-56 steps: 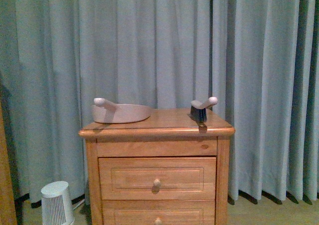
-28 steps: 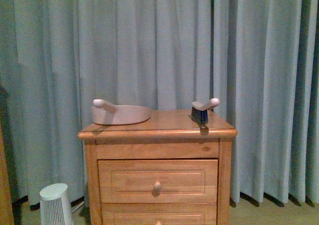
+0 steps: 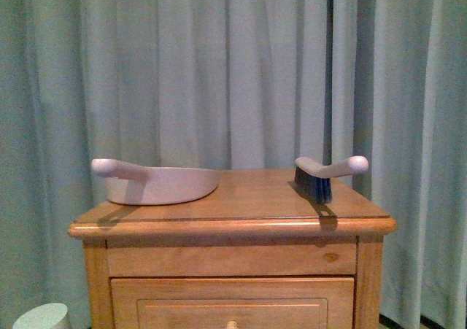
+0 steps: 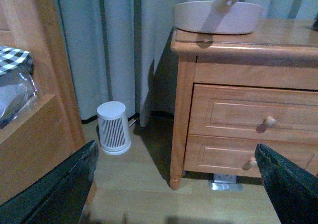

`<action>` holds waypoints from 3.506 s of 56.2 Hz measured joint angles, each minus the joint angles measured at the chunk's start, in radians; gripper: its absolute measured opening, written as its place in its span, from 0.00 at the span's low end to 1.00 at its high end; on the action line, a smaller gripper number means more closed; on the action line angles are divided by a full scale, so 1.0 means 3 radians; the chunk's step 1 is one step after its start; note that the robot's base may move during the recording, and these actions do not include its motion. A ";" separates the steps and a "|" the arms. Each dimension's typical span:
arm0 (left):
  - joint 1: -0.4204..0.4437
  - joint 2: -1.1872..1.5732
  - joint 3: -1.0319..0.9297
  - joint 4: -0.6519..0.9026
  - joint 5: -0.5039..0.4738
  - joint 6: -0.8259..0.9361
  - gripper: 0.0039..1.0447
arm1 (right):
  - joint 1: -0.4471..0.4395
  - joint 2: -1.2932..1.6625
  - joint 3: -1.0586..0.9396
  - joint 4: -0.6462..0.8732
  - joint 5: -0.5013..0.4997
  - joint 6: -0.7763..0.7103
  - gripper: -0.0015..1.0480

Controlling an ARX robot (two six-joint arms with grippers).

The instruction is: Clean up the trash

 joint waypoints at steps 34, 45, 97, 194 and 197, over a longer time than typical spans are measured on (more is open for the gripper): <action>0.0000 0.0000 0.0000 -0.0001 0.0003 0.0000 0.93 | 0.0000 0.0000 0.0000 -0.0003 0.0001 0.0000 0.93; 0.0000 -0.0001 0.0000 -0.0001 0.0003 0.0000 0.93 | 0.0001 0.0000 0.0000 -0.0003 0.0003 0.0000 0.93; -0.0804 0.4087 0.2934 -0.0209 -0.0117 0.0253 0.93 | 0.0001 0.0000 0.0000 -0.0003 0.0001 0.0000 0.93; -0.0834 0.6986 0.4931 -0.0795 -0.0787 0.0364 0.88 | 0.0001 0.0000 0.0000 -0.0003 0.0001 0.0000 0.93; -0.0834 0.6986 0.4930 -0.0804 -0.0788 0.0370 0.80 | 0.0001 0.0000 0.0000 -0.0003 0.0001 0.0001 0.93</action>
